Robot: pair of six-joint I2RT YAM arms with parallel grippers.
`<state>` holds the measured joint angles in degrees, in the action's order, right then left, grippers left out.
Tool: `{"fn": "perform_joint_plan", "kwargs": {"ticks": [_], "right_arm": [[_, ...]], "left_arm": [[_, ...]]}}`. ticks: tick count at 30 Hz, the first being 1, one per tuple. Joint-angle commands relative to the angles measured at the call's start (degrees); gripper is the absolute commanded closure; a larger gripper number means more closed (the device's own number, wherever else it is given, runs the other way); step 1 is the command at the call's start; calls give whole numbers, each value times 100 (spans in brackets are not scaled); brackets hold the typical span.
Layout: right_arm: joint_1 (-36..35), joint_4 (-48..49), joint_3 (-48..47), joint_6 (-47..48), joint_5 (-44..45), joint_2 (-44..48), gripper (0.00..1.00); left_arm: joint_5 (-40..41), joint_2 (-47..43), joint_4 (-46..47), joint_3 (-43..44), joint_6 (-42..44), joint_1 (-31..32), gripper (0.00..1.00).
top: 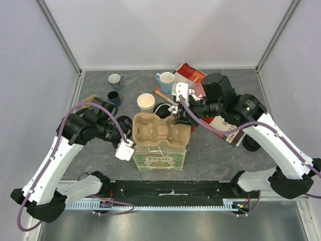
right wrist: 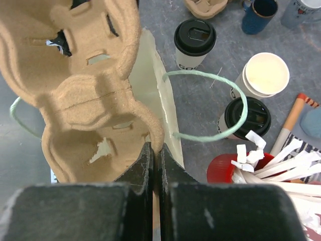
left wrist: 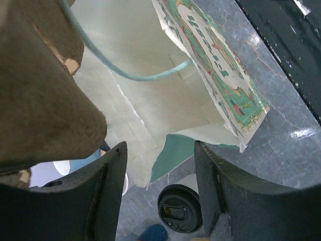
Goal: Pack the takeout coffee
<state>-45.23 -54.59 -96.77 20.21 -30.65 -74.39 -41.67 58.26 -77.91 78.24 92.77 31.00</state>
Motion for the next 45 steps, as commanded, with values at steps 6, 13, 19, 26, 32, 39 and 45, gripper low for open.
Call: {"fn": "perform_joint_plan", "kwargs": {"ticks": [6, 13, 19, 26, 32, 39, 45], "right_arm": [[-12, 475, 290, -34, -248, -260, 100], [-12, 660, 501, -254, -397, -480, 100], [-21, 186, 615, 71, 180, -516, 100], [-143, -113, 809, 212, 1254, -181, 100], [-179, -210, 800, 185, 1527, -128, 100], [-170, -175, 555, 168, 1098, -181, 100], [-179, -166, 448, -43, 947, -199, 100]], "left_arm": [[1011, 168, -1033, -177, 602, 301, 52], [977, 98, -1033, -212, 672, 310, 82], [976, 28, -1025, -230, 707, 310, 98], [1082, -87, -1033, -221, 655, 310, 98], [1205, -139, -1025, -107, 497, 301, 98], [1556, -385, -1025, -238, 505, 301, 98], [1382, -447, -981, 330, -115, 301, 87]]}}
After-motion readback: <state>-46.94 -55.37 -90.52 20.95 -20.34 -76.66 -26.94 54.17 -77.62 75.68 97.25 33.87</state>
